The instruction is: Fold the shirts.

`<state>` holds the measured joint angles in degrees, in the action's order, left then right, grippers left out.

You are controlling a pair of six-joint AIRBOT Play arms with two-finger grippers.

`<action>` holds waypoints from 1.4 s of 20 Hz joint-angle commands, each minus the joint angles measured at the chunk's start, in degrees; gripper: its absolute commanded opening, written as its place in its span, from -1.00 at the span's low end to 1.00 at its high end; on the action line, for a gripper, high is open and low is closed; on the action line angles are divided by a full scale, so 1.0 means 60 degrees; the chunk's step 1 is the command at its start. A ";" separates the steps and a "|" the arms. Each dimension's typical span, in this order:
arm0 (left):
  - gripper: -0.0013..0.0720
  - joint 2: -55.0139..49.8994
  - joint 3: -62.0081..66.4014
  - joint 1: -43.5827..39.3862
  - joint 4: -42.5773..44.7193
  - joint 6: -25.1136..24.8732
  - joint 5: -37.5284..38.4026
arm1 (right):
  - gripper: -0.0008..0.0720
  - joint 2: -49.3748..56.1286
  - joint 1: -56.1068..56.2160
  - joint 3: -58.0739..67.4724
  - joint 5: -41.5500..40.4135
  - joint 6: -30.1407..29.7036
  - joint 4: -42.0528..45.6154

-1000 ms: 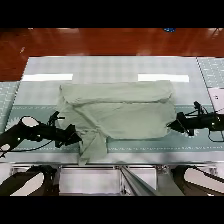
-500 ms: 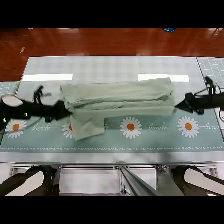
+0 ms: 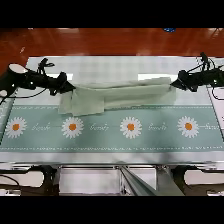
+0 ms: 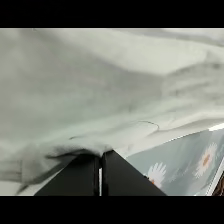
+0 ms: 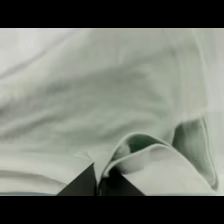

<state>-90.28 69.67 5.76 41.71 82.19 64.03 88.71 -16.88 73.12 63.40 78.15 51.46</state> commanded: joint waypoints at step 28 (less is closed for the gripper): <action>0.41 0.5442 -0.3166 -0.0168 0.2262 -0.0117 -0.3107 | 0.16 0.1064 -0.2677 0.0168 -0.0616 0.0470 -0.0761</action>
<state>-69.36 64.25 10.00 54.37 81.84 59.92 94.56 -32.49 79.94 62.61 82.74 50.70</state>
